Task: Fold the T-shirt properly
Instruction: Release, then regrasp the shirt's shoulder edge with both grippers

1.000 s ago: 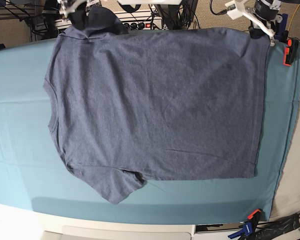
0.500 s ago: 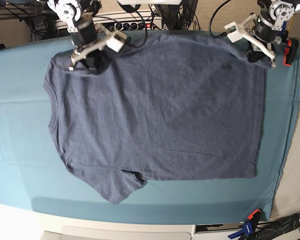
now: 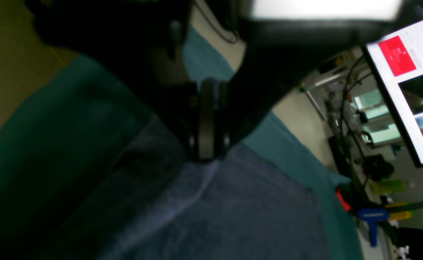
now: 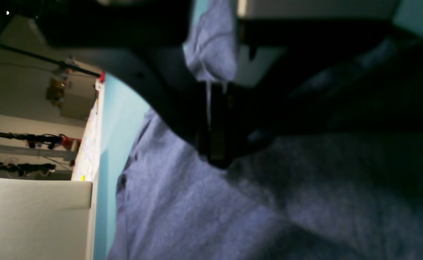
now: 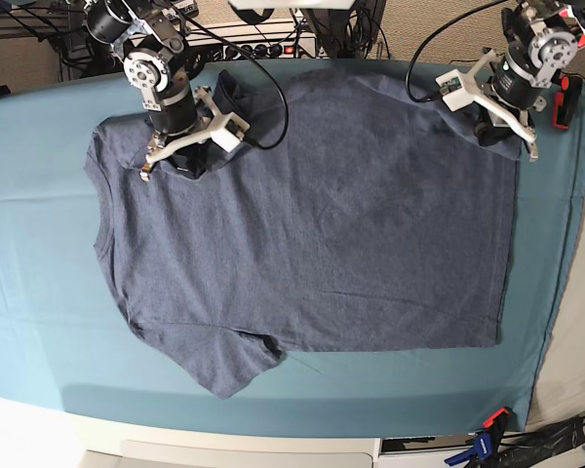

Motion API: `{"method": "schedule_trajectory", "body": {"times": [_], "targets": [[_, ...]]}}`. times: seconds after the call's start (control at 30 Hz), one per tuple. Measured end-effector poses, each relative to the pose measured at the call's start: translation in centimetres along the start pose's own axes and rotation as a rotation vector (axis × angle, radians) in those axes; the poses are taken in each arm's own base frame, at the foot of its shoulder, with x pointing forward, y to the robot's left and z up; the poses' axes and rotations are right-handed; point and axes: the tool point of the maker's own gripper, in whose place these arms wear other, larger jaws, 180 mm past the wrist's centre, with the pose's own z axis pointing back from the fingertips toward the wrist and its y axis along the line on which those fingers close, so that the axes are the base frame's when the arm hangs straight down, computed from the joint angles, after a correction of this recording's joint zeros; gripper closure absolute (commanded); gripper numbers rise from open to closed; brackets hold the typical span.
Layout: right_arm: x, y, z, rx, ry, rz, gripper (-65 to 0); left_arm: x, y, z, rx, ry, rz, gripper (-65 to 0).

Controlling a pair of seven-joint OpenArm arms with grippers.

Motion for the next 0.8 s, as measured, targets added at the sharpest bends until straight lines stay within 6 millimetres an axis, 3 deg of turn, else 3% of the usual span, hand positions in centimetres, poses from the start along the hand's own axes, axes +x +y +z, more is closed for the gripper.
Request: {"method": "schedule_trajectory", "body": {"times": [0.33, 0.57, 0.8], "targets": [[0.3, -3.0, -1.8, -0.102, 0.021, -0.062, 0.0, -0.6, 1.0, -0.9, 0.018, 0.012, 0.01, 0.0], [-2.7, -6.7, -2.0, -0.223, 0.108, -0.142, 0.0, -0.6, 1.0, -0.9, 0.018, 0.011, 0.01, 0.0], [-3.0, -6.9, -2.1, -0.213, 0.105, -0.183, 0.0, -0.4, 1.5, -1.1, 0.03, 0.006, 0.009, 0.0]]}}
